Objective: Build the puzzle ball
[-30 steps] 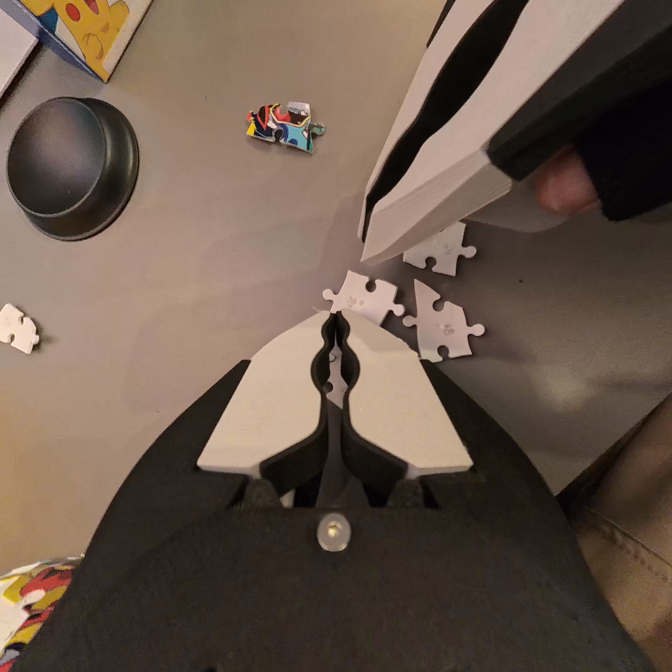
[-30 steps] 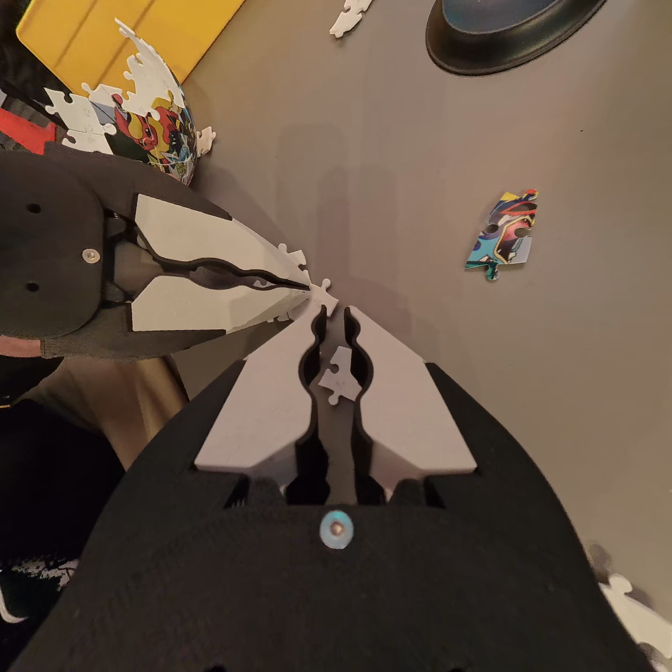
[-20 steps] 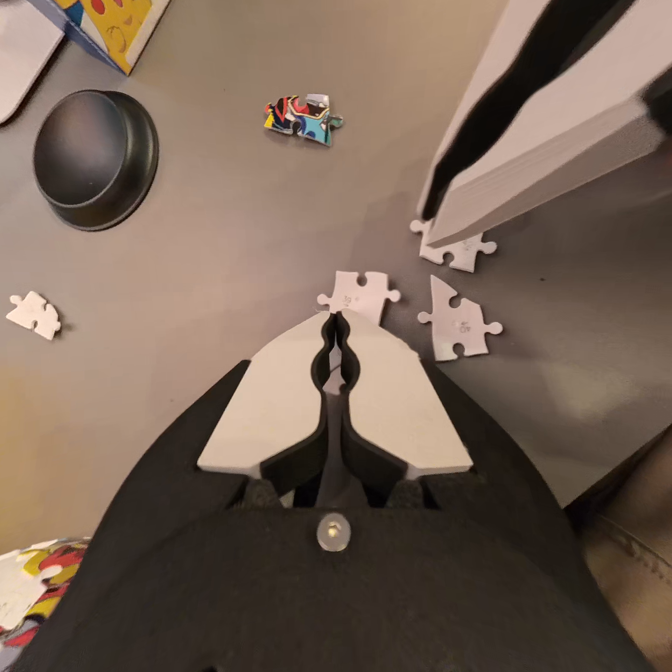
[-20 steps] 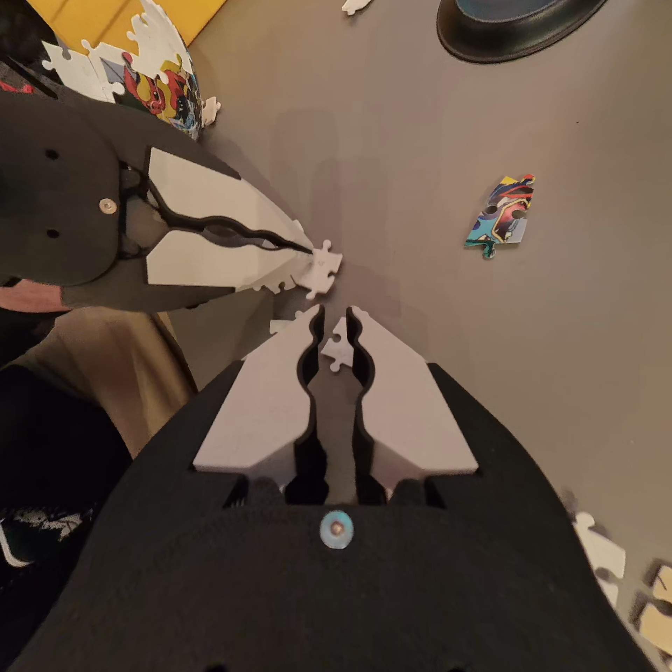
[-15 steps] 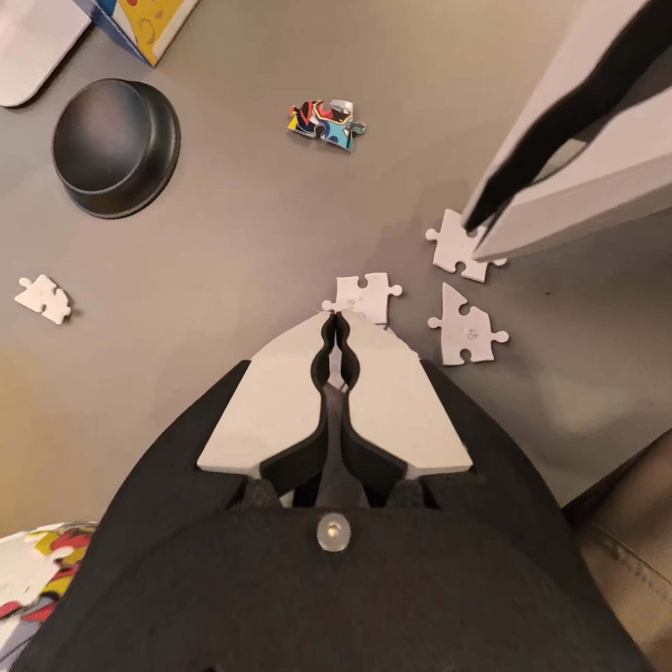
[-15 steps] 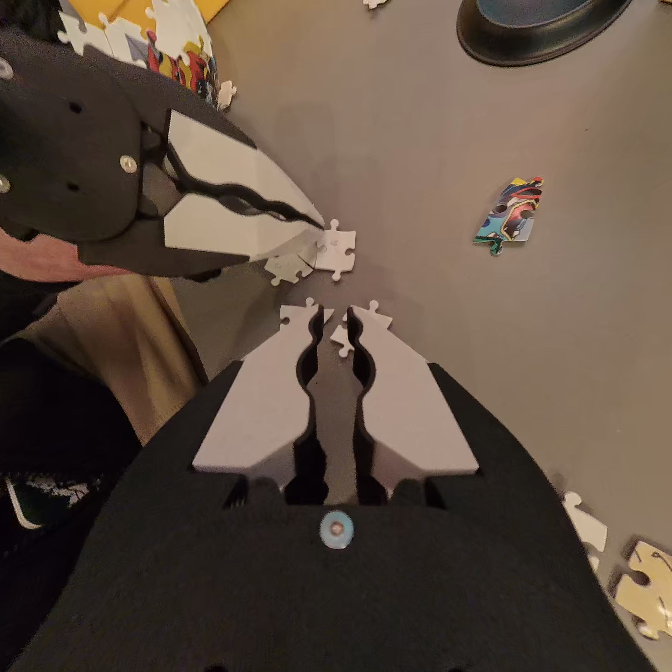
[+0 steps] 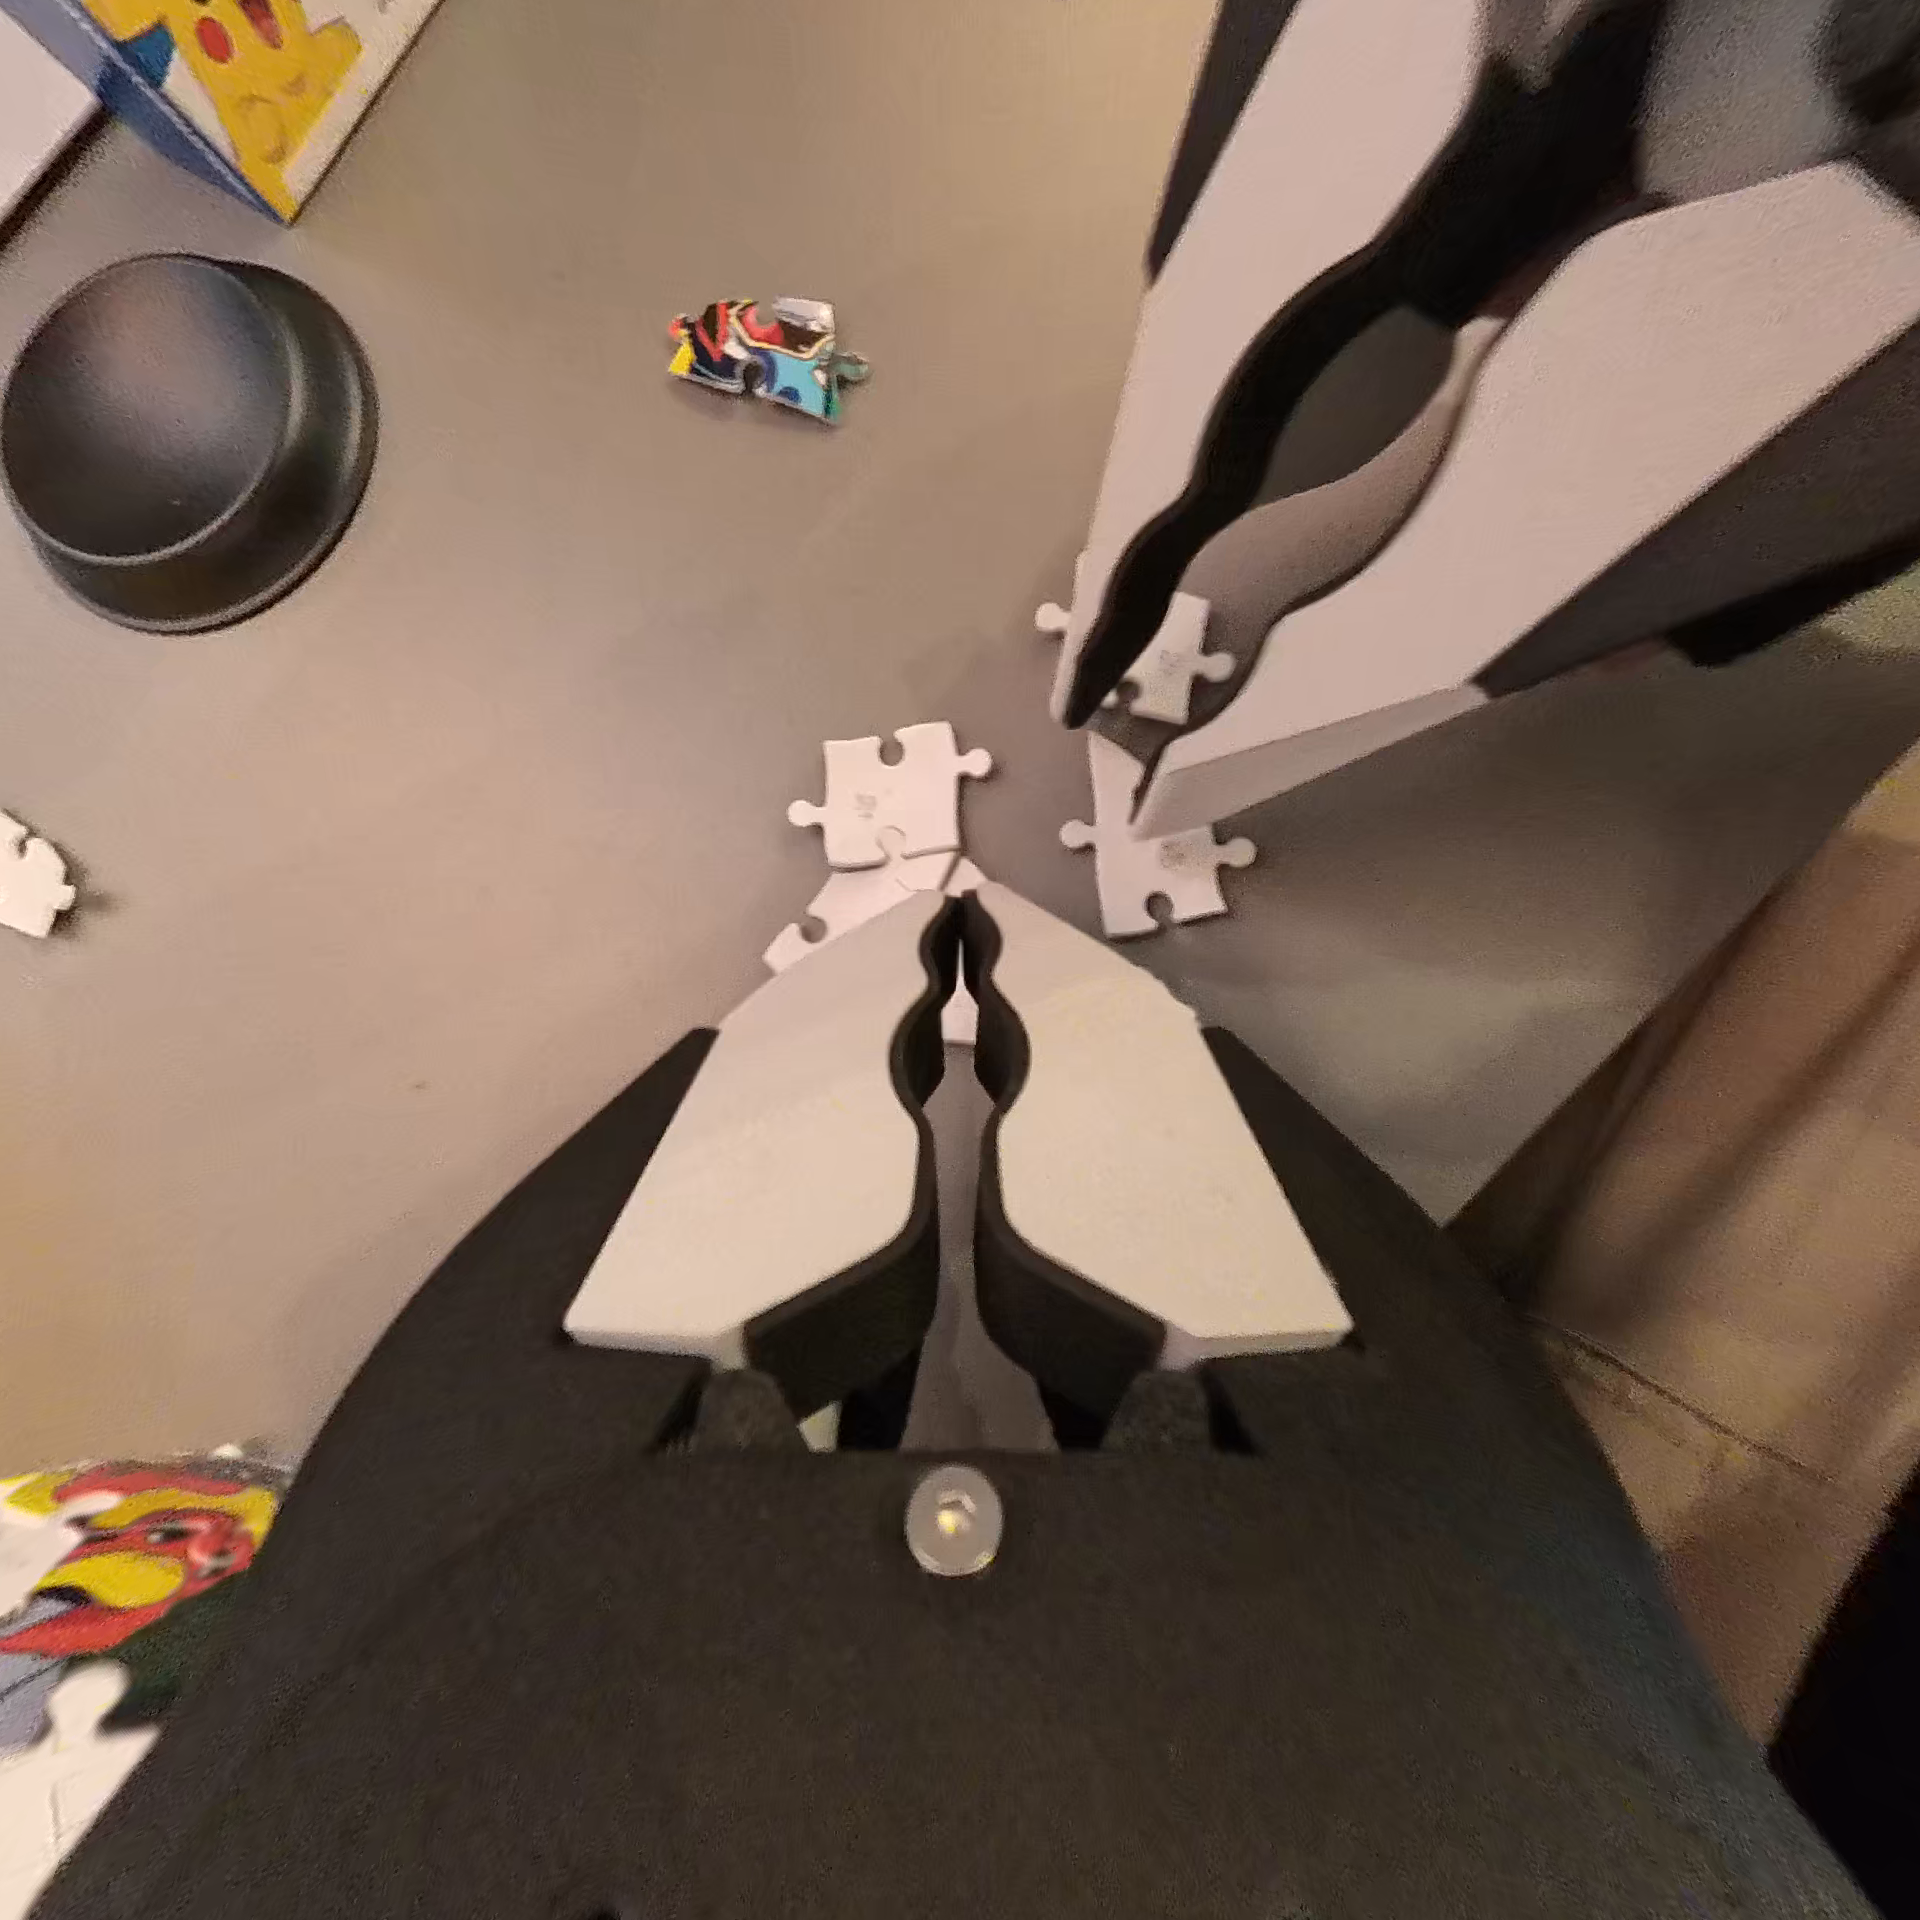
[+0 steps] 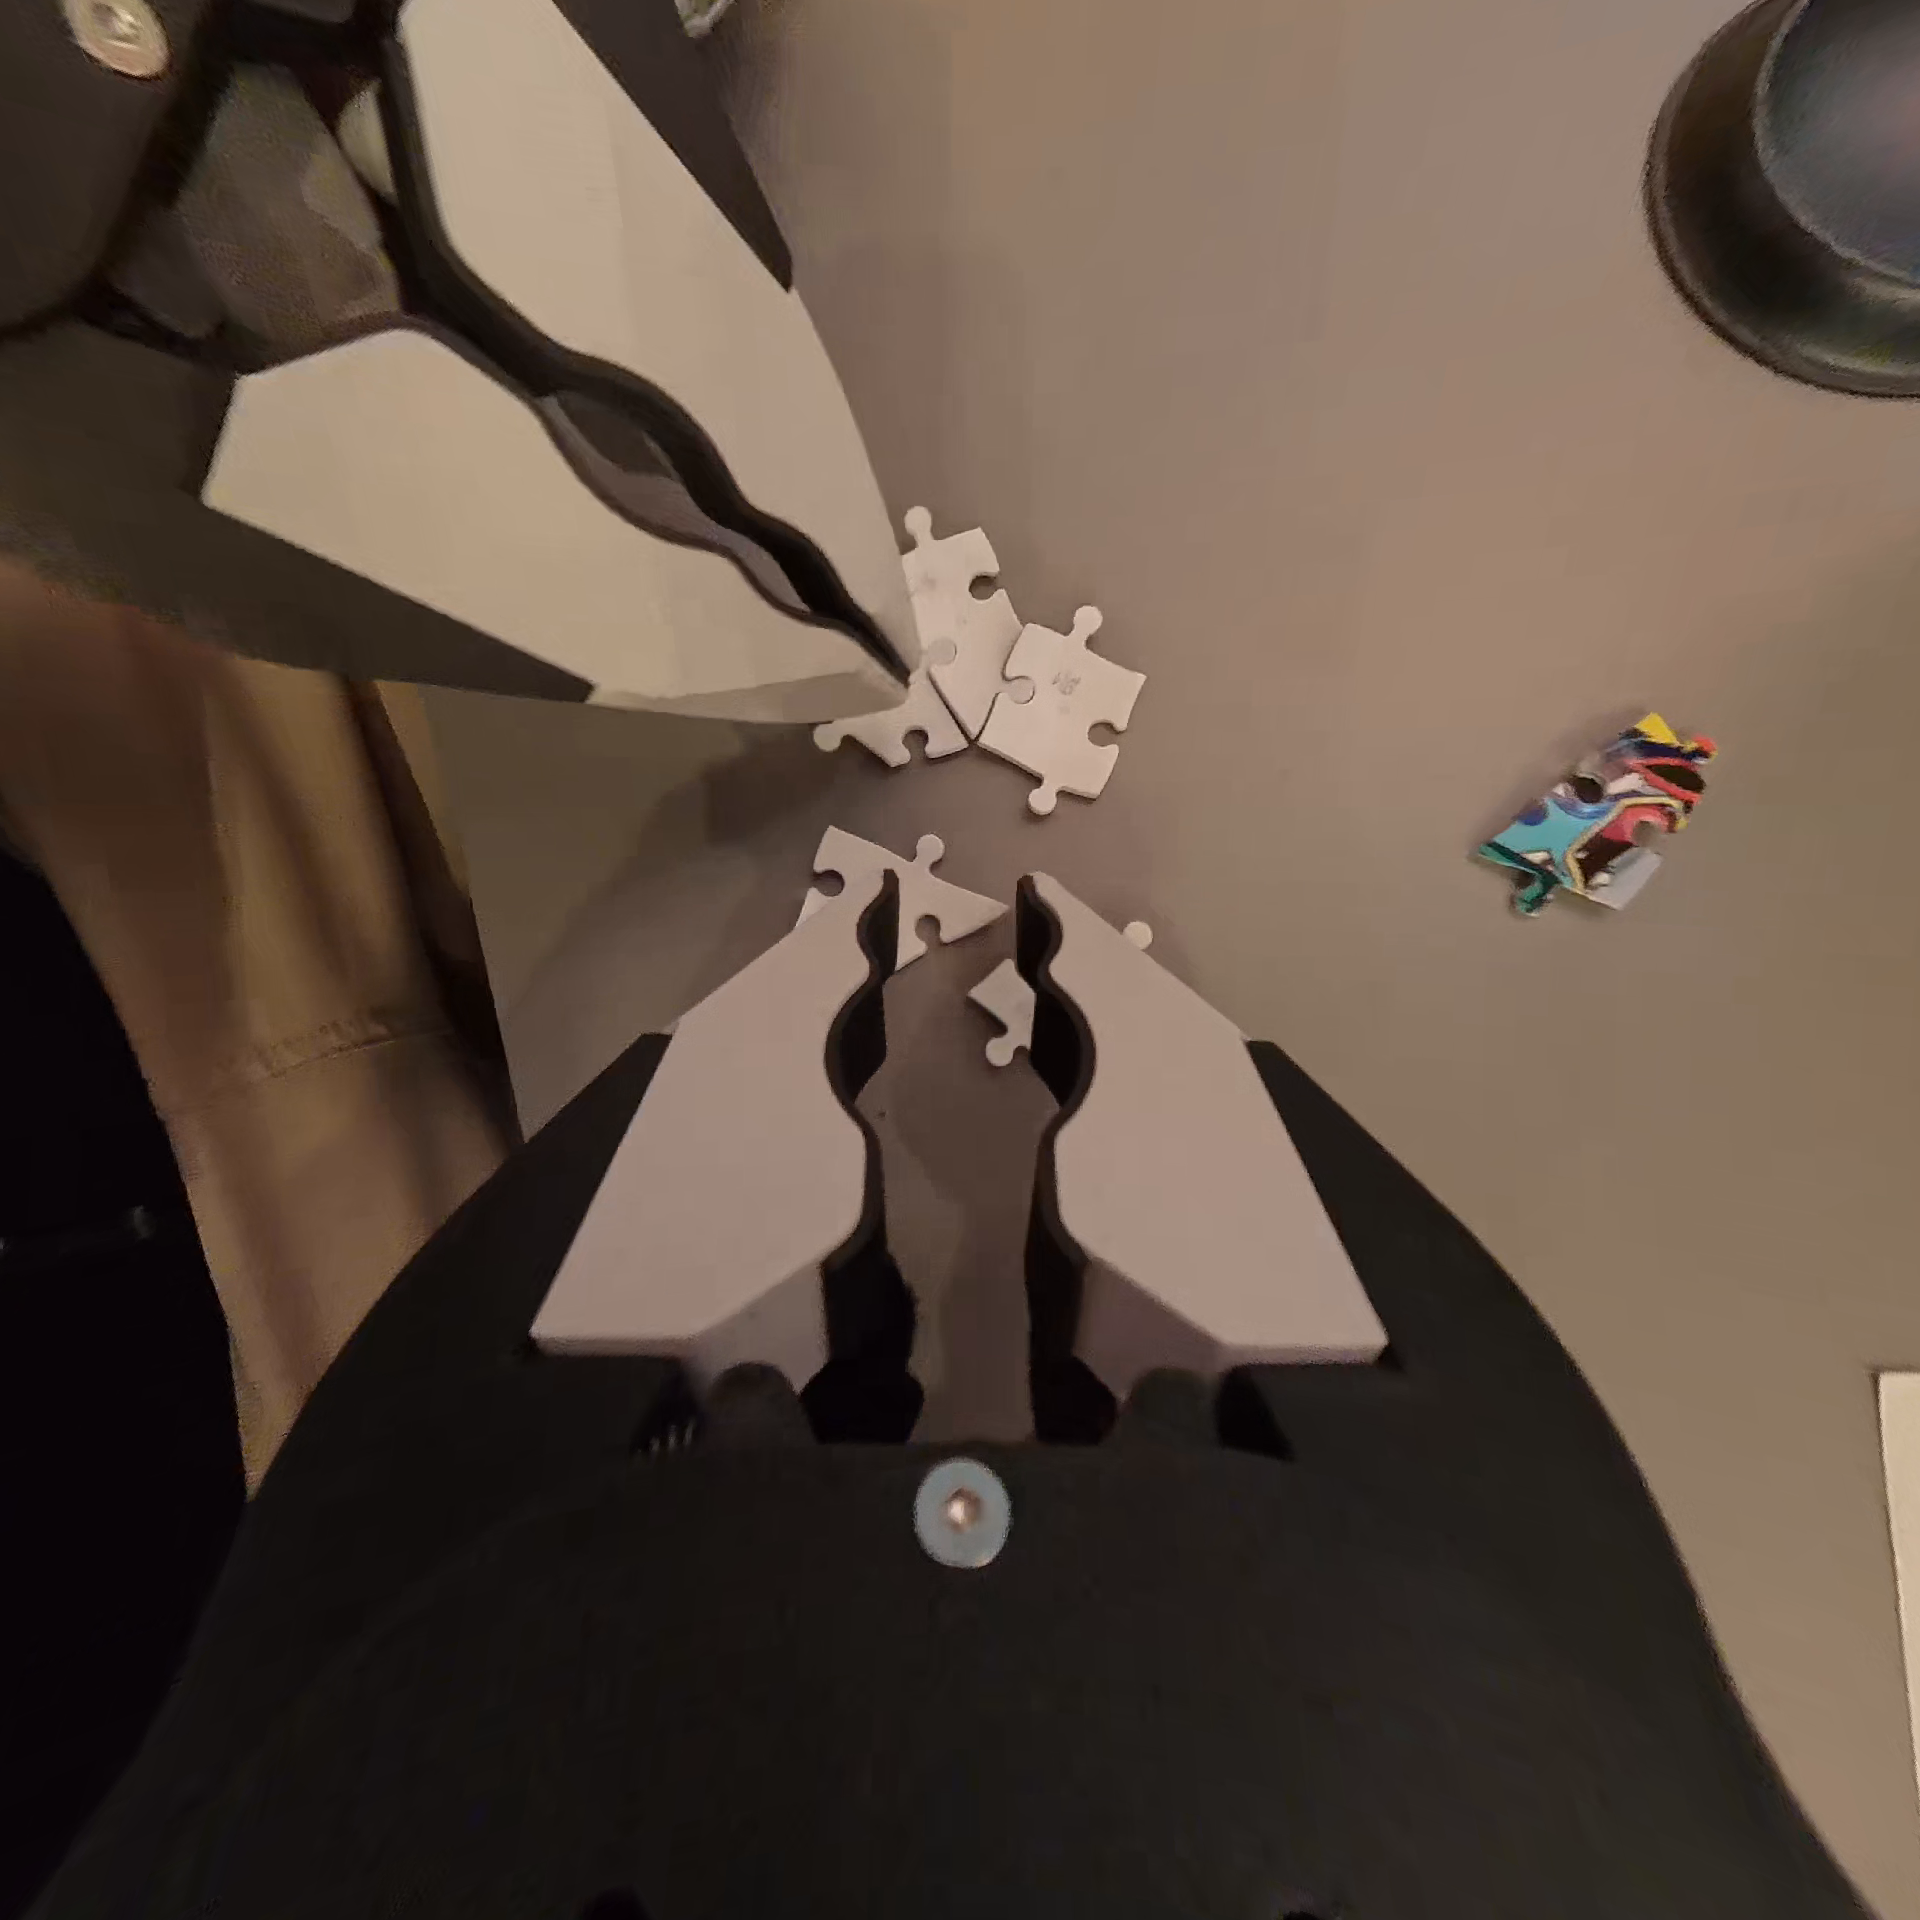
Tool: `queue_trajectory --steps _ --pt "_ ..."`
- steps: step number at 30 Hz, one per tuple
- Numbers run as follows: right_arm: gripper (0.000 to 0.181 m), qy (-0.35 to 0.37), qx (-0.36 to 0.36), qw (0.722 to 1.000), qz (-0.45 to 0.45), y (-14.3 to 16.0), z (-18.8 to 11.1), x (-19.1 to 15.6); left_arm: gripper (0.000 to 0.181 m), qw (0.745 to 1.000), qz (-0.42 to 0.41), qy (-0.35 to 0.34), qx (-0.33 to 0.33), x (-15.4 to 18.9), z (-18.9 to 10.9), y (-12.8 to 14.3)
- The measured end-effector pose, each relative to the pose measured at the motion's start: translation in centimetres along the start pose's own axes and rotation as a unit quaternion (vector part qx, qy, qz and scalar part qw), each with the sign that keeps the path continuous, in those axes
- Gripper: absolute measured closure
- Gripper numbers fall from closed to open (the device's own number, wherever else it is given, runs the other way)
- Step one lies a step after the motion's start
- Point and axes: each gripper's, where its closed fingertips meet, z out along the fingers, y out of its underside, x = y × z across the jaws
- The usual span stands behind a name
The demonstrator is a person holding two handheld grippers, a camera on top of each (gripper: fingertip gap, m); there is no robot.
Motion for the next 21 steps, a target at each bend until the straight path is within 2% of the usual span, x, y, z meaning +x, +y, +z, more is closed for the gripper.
queue_trajectory --steps 8,11,21 --pt "0.176 -0.002 -0.010 1.000 0.017 0.6 0.6 0.1 0.181 0.998 0.018 0.054 -0.008 3.9 0.1 1.1" --pt "0.181 0.000 -0.010 1.000 0.024 0.7 0.4 0.1 0.181 0.998 0.024 0.051 -0.012 4.4 0.6 1.4" --pt "0.181 0.013 -0.018 0.999 0.042 1.7 -0.4 0.5 0.181 1.000 0.029 0.009 0.007 3.9 1.0 0.8"
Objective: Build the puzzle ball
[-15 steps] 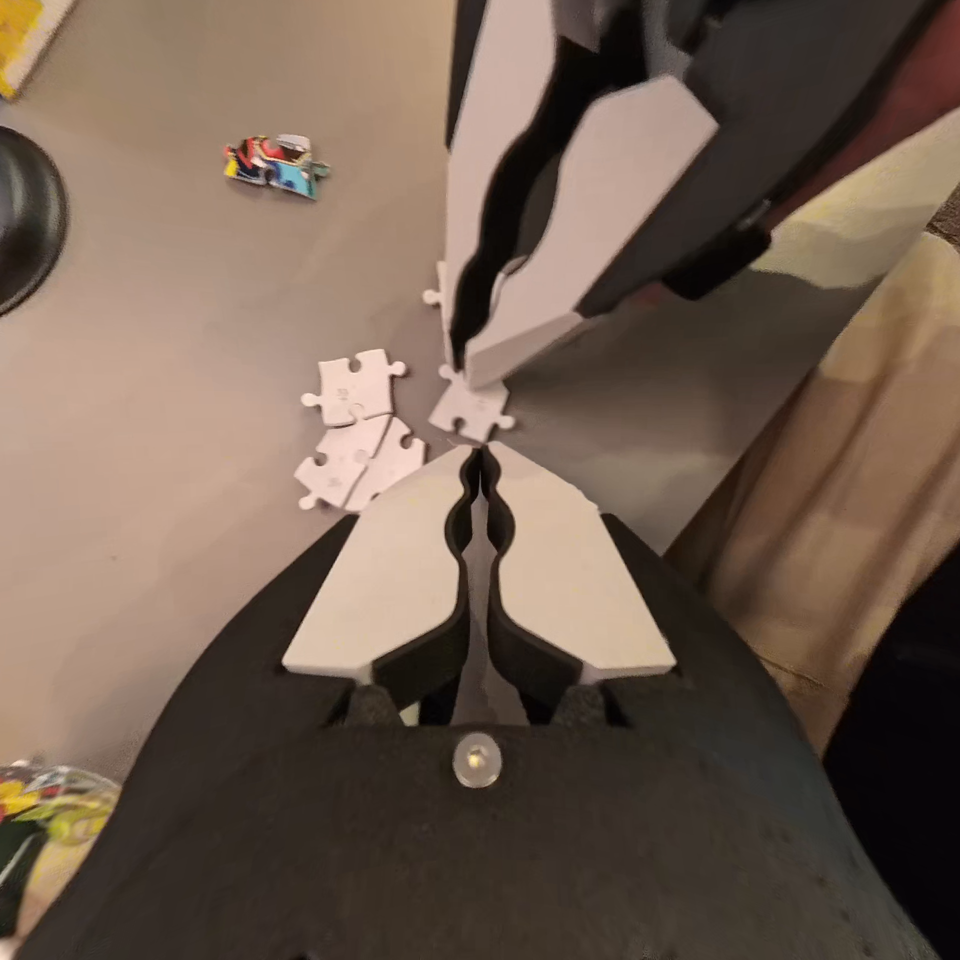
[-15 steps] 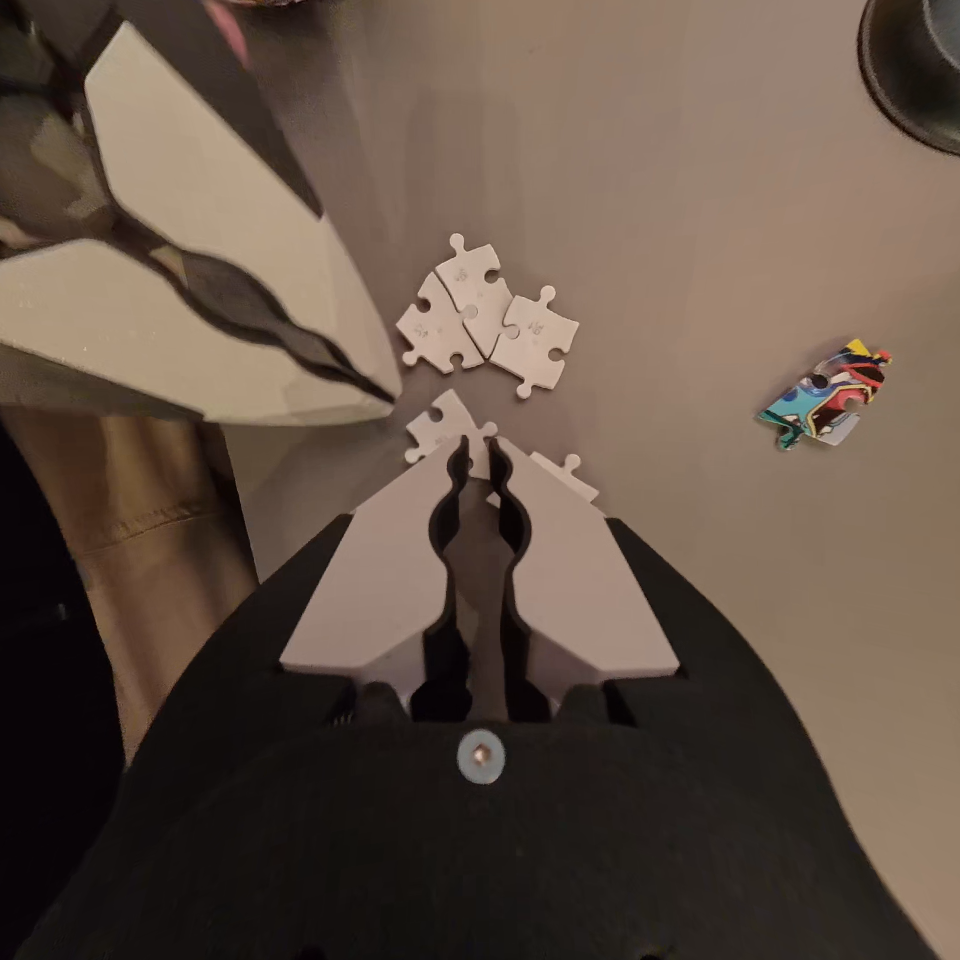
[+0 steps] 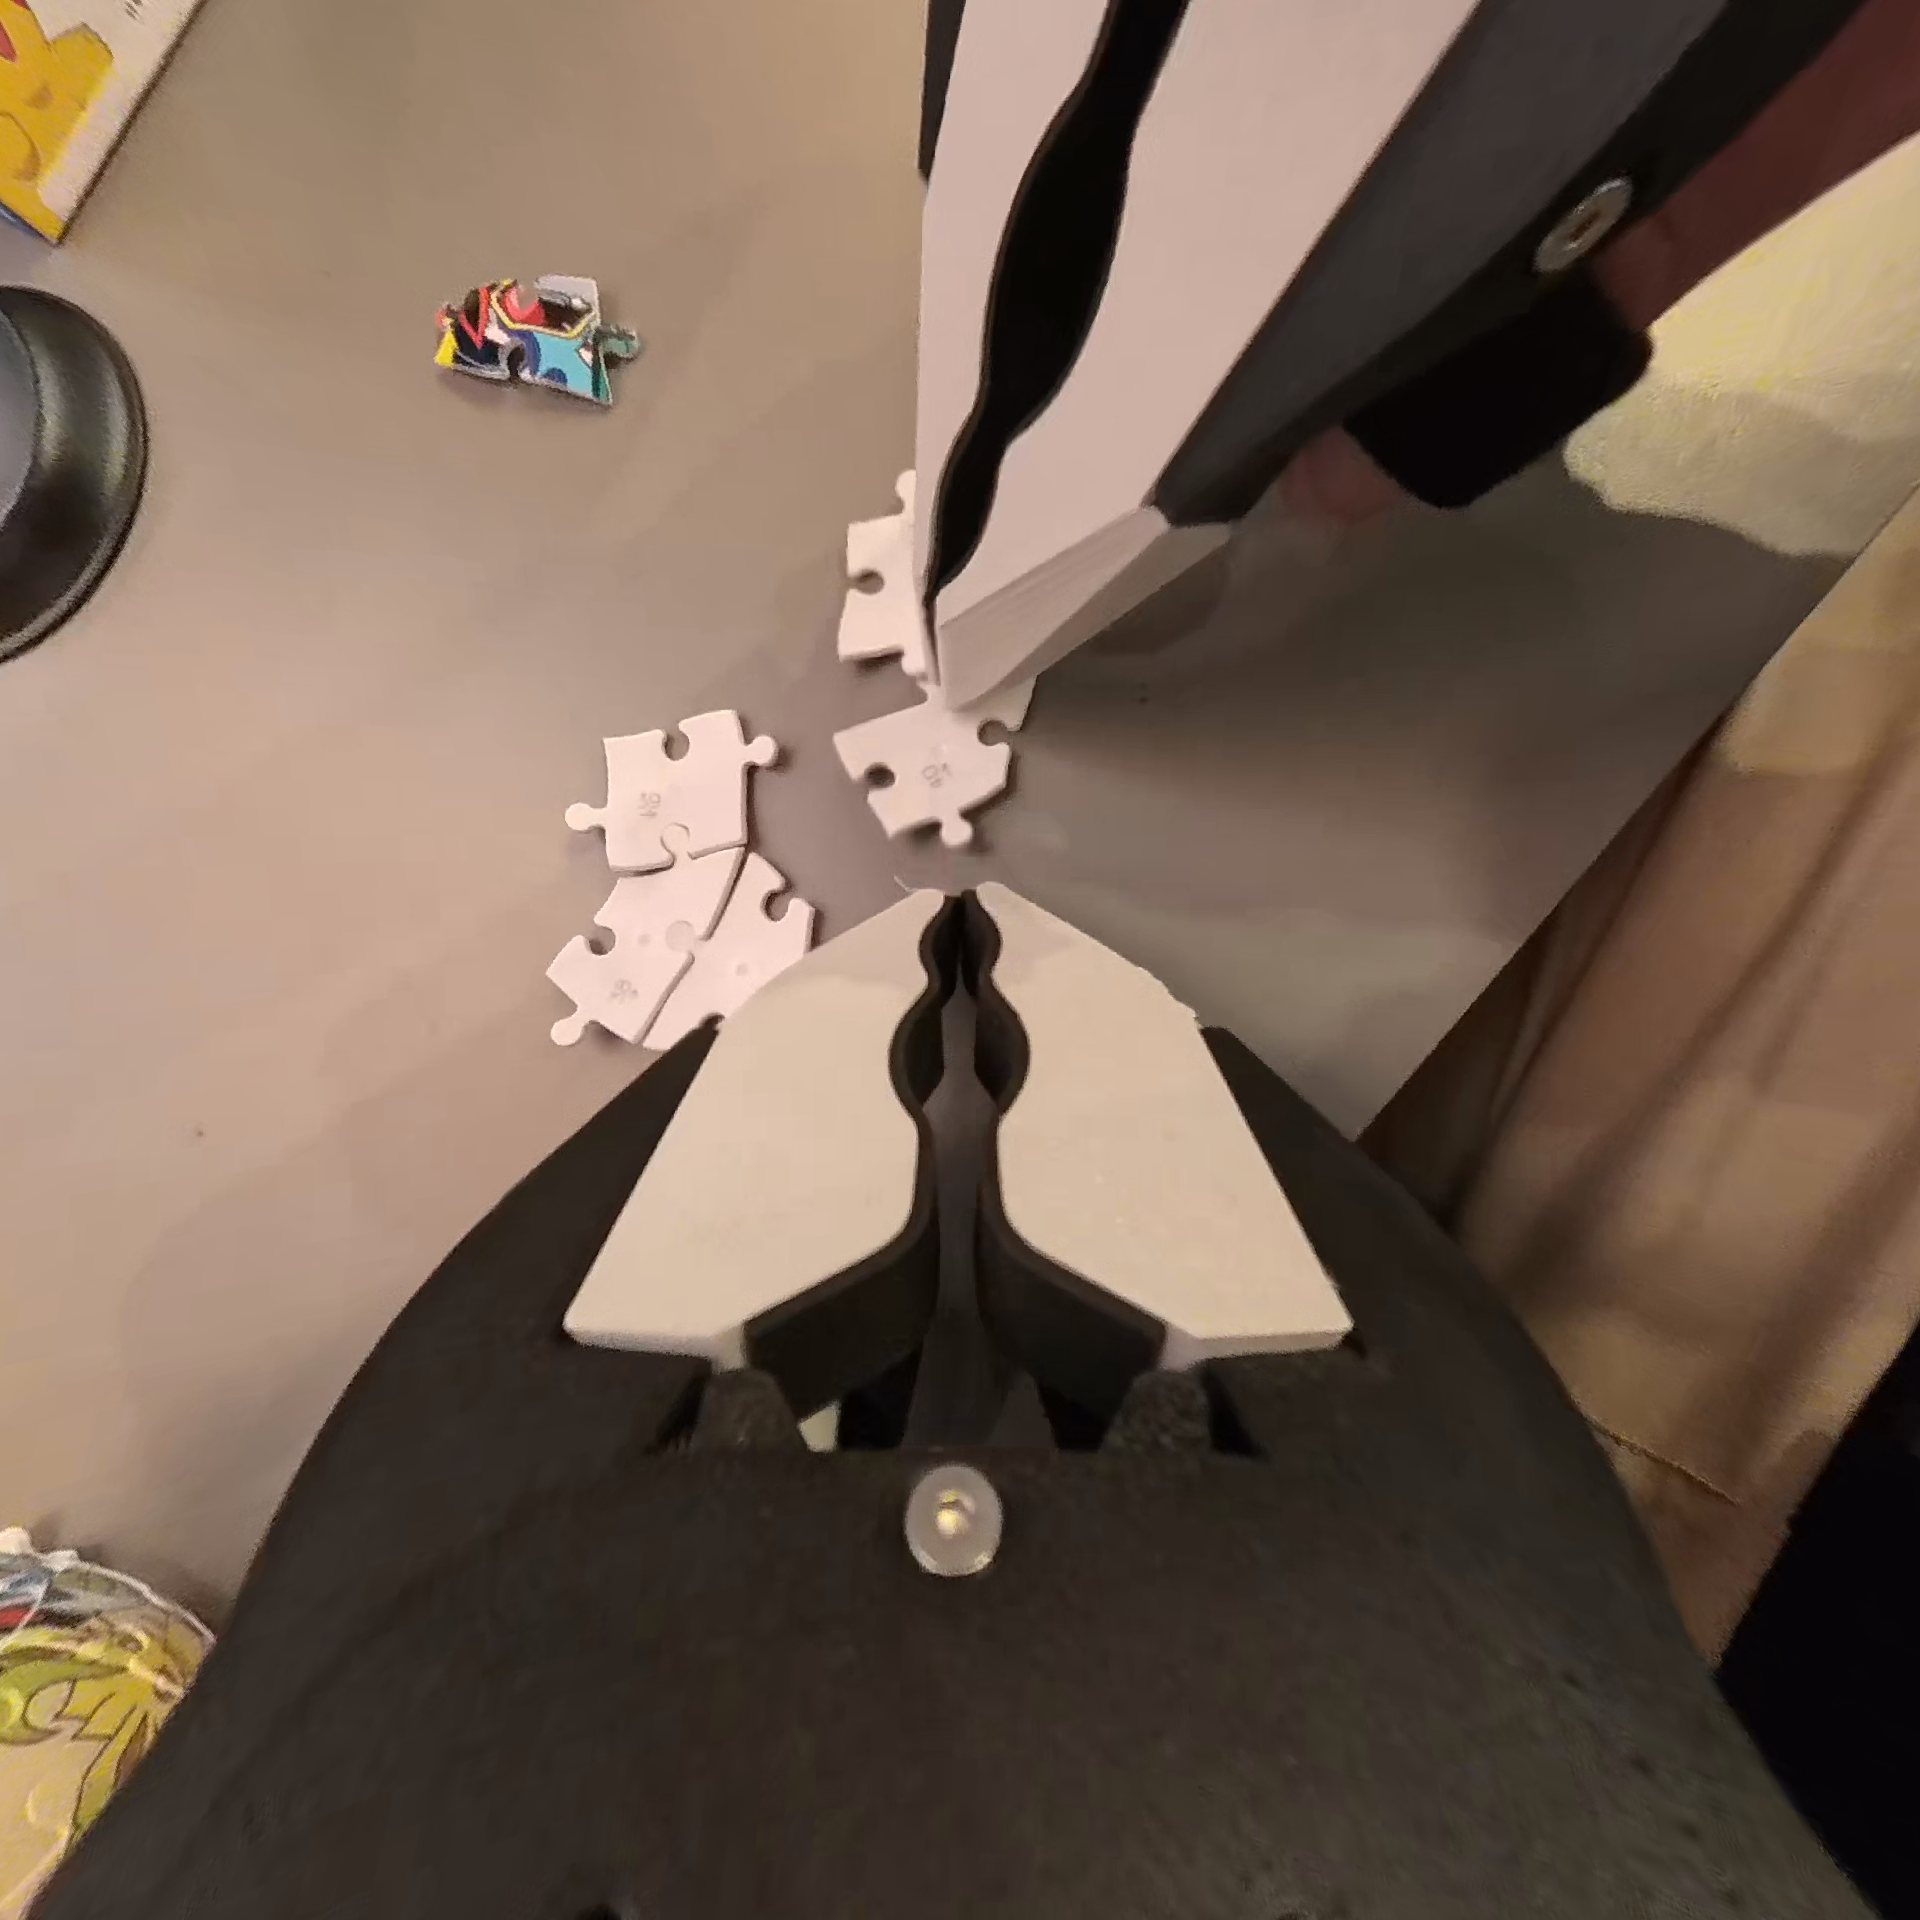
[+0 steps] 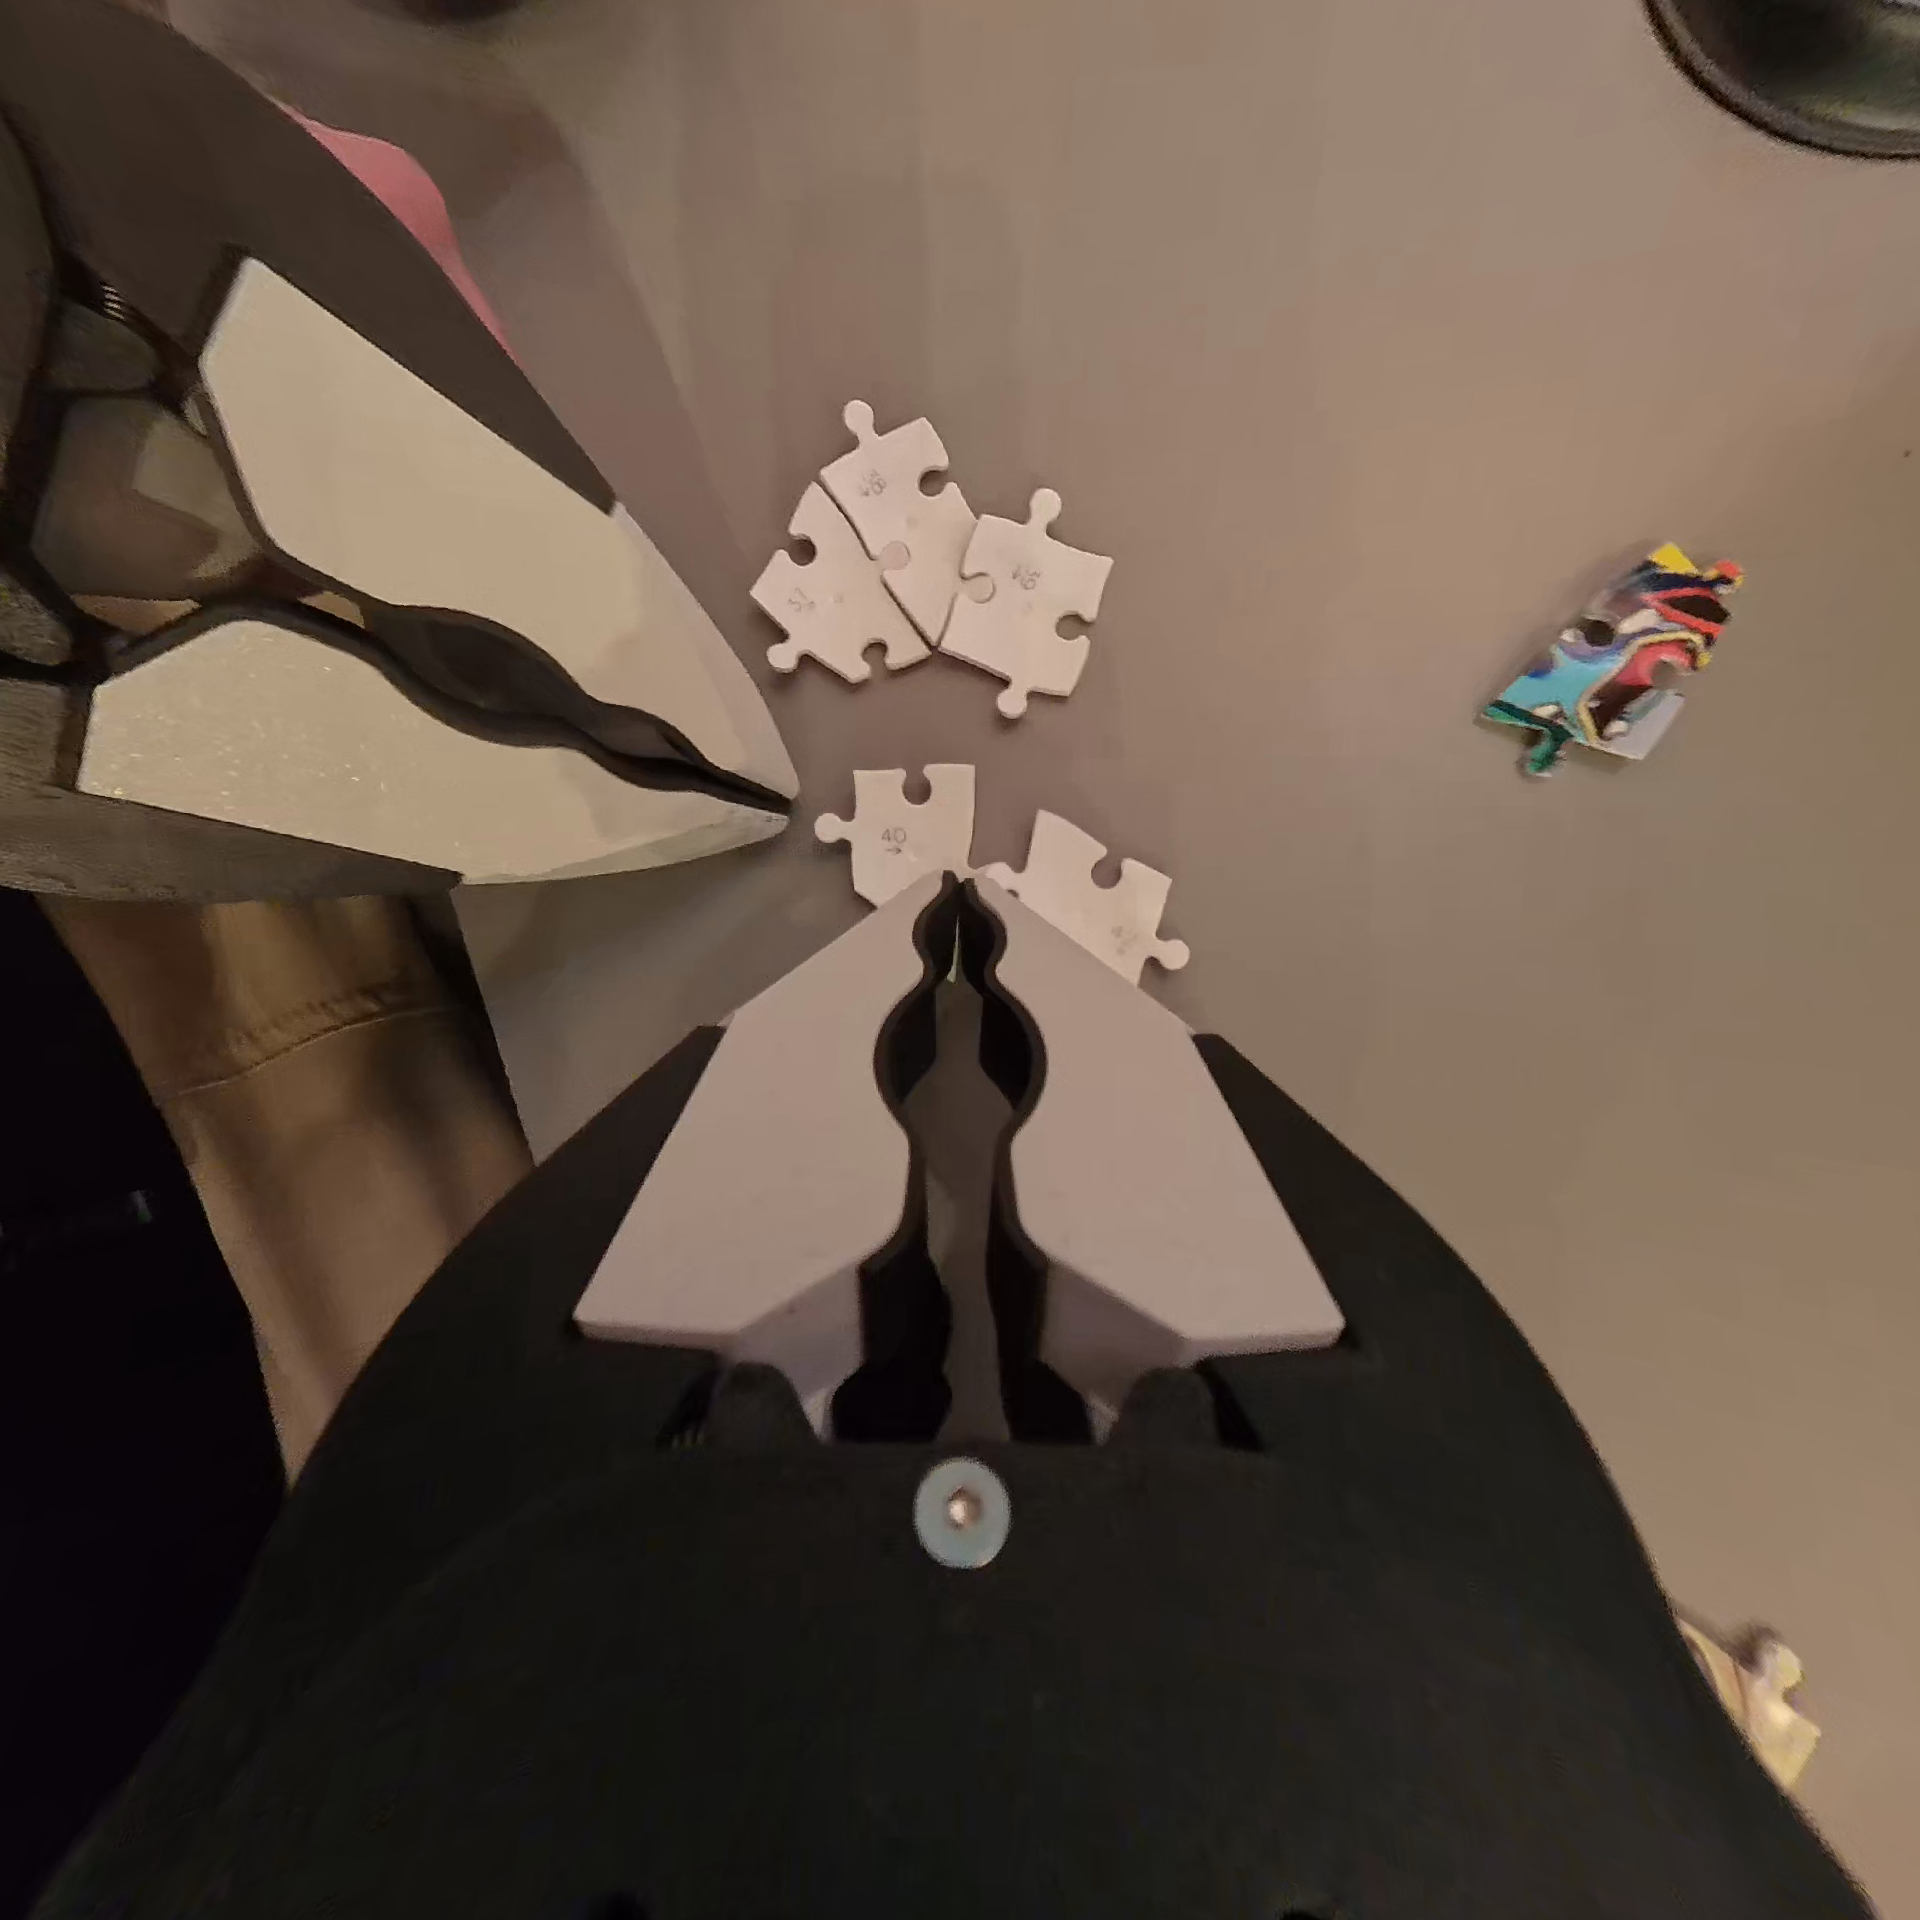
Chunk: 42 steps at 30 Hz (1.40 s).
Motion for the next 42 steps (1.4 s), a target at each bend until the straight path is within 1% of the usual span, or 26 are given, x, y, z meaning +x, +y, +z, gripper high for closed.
queue_trajectory --steps 5,8,12,16,21,24,27,30,33,37,42 --pt "0.181 0.011 0.007 1.000 0.015 -0.1 -0.1 0.6 0.181 1.000 0.007 -0.013 0.019 -0.4 -0.6 -0.9" --pt "0.181 0.016 0.014 1.000 0.024 -0.3 -0.2 0.8 0.181 0.999 0.002 -0.032 0.025 -2.1 -1.3 -1.3" --pt "0.181 0.017 0.021 0.999 0.029 -0.6 -0.1 0.7 0.181 0.998 -0.030 -0.056 0.029 -4.9 -2.3 -1.1" --pt "0.181 0.021 0.012 1.000 0.017 -0.5 -0.1 0.6 0.181 0.996 -0.050 -0.066 0.019 -6.0 -2.5 -0.5" --pt "0.181 0.021 -0.006 1.000 0.002 0.0 -0.1 0.0 0.181 0.997 -0.049 -0.058 0.006 -5.9 -2.0 0.0" --pt "0.177 0.013 -0.005 1.000 0.006 -0.1 -0.1 -0.2 0.181 0.997 -0.046 -0.054 0.003 -6.1 -1.8 -0.1" --pt "0.171 0.008 -0.008 1.000 0.002 -0.1 -0.1 -0.5 0.181 0.999 -0.035 -0.038 0.010 -5.8 -1.6 -0.8" --pt "0.169 0.002 -0.010 1.000 0.001 0.0 -0.1 -0.8 0.181 1.000 -0.005 -0.009 0.012 -4.3 -1.4 -1.5" --pt "0.168 -0.009 -0.010 1.000 0.003 0.1 -0.2 -1.1 0.181 1.000 0.014 0.014 0.007 -2.7 -0.8 -1.5" --pt "0.164 -0.009 -0.009 1.000 0.005 0.3 -0.4 -0.8 0.181 0.999 0.021 0.026 0.006 -1.6 -0.5 -1.4" --pt "0.162 0.002 -0.013 1.000 -0.001 0.4 -0.5 -0.5 0.181 0.999 0.032 0.025 0.000 -1.0 0.0 -1.3"
